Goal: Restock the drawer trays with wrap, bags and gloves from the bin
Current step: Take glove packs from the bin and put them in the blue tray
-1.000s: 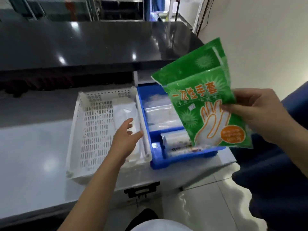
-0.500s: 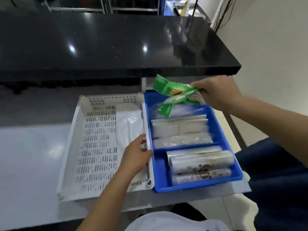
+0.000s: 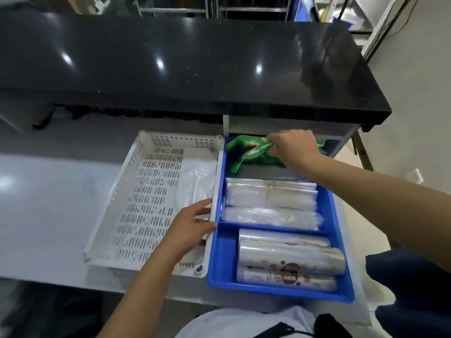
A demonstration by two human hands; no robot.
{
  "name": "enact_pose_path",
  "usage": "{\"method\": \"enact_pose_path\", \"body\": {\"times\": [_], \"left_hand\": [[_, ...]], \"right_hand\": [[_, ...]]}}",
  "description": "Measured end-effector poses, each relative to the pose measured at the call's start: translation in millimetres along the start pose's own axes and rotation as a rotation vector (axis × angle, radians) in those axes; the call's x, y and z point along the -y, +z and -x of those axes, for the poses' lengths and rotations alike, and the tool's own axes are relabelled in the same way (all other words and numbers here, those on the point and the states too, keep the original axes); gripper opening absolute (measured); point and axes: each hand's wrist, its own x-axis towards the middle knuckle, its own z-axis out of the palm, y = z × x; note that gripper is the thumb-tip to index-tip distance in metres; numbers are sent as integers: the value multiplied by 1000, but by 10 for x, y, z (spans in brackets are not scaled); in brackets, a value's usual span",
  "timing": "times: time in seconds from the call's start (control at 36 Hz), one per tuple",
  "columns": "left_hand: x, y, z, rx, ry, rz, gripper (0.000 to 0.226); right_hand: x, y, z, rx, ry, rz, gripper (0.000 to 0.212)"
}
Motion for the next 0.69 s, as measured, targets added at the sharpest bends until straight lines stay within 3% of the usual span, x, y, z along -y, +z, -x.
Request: {"method": "enact_pose_path", "body": {"times": [0.14,0.31,0.5,0.69], "left_hand": [[-14,14,16,-20,-13,-24,62],[-37,23,37,-28,-12,-27,60],[-18,12,33,-30,-8,-30,60],[-30,25,49,-26,7,-42,58]], "right_hand": [[43,69,-77,75,10,-18,45],[3,-29,-39,159,-14,-101,15],[-157,-96,-67,274,-21,-232,35],[-20,158,-8,61,149,-171,50]]}}
